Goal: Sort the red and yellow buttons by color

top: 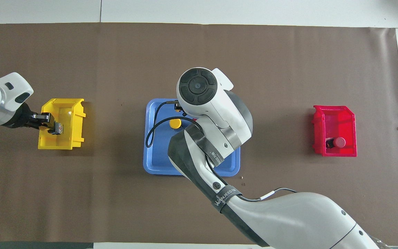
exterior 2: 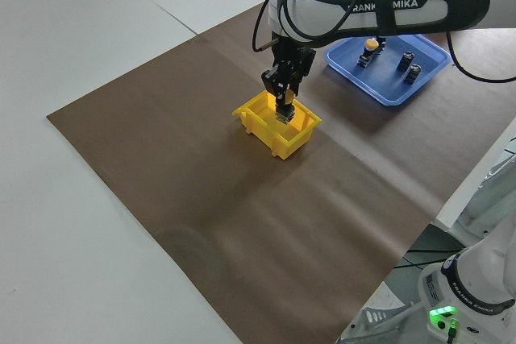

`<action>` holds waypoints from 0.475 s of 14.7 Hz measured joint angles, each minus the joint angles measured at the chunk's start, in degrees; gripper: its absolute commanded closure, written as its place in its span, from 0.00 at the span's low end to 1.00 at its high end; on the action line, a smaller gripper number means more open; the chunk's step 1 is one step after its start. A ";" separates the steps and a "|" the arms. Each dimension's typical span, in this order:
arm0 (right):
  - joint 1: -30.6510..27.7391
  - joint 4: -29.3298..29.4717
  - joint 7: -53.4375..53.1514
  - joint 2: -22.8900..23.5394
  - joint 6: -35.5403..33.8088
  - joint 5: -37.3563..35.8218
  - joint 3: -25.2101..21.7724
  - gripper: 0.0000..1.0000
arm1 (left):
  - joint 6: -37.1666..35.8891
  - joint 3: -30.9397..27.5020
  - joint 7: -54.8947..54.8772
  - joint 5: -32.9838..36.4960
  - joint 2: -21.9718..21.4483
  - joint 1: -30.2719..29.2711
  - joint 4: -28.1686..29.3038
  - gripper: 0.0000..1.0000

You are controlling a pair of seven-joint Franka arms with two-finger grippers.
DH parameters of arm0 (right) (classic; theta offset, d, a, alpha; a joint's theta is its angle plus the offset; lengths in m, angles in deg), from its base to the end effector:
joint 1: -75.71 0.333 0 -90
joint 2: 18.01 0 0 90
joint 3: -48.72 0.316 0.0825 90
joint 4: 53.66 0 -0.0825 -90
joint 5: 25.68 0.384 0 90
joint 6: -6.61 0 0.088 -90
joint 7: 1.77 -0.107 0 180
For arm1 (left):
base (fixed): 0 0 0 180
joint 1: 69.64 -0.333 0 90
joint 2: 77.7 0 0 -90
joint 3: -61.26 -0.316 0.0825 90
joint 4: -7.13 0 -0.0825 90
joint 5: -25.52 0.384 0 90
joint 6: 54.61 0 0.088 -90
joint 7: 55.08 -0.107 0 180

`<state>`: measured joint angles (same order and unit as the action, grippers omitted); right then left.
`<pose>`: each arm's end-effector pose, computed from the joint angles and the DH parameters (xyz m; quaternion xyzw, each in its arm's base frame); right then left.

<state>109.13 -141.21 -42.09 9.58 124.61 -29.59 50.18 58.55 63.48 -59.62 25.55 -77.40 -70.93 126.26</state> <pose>0.5740 0.3926 0.3841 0.9988 -0.0338 0.0349 0.0042 0.5349 -0.0086 0.4158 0.9974 -0.0478 -0.0547 0.0016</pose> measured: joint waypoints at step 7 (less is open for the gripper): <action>1.14 -6.67 0.00 -1.58 4.56 0.00 0.08 0.30 | 10.14 0.09 -0.07 0.02 -0.59 0.00 8.70 0.41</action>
<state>110.27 -147.88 -42.09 8.01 129.17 -29.59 50.26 68.69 63.57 -59.69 25.57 -77.99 -70.93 134.97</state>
